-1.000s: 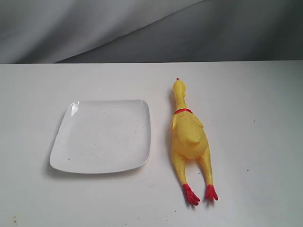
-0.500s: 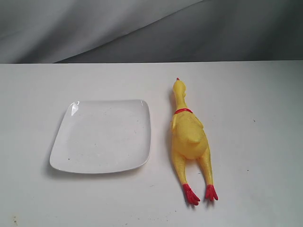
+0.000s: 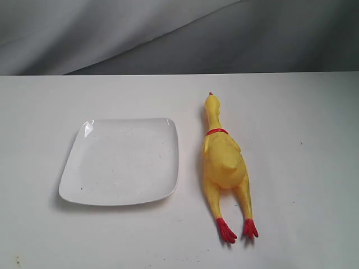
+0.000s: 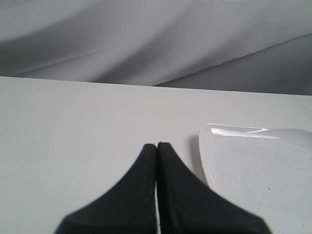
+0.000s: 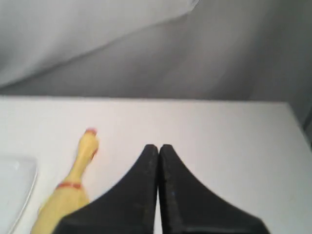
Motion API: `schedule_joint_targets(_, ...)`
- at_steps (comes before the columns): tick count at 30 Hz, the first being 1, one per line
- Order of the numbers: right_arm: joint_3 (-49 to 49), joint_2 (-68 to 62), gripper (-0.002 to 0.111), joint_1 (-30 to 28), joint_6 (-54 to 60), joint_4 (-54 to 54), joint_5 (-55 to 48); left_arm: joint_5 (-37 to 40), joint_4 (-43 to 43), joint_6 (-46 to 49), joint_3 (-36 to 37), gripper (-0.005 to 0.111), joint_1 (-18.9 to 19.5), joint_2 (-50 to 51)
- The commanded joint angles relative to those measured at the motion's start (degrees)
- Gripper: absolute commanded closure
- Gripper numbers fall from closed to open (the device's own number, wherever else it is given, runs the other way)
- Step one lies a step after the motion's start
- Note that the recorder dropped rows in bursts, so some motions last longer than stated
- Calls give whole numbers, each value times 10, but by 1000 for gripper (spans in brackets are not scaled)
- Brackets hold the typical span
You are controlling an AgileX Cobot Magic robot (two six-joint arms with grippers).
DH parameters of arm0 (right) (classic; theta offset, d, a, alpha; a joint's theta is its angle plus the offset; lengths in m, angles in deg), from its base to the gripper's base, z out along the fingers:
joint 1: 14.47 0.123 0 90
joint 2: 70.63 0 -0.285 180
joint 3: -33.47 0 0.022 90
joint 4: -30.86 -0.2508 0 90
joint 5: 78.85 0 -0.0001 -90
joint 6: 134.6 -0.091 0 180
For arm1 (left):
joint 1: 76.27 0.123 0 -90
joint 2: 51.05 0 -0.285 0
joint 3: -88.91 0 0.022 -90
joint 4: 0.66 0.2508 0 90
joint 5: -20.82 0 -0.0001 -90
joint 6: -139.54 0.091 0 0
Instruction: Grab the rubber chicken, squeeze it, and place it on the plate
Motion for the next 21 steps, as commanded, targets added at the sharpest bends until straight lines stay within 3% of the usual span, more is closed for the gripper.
schedule_joint_targets(1,-21,-122,108,5,191,-149,-109,-1,-4,-1,3,106,0,-2)
schedule_joint_targets(7,-21,-253,108,107,211,-85,-121,-1,-4,-1,3,106,0,-2)
schedule_joint_targets(14,-21,-366,106,242,37,113,-77,-1,-4,-1,3,106,0,-2)
schedule_joint_targets(16,-21,-399,96,264,35,122,-75,-1,-4,-1,3,106,0,-2)
schedule_joint_targets(21,-21,-465,58,299,34,122,-49,-1,-4,-1,3,106,0,-2)
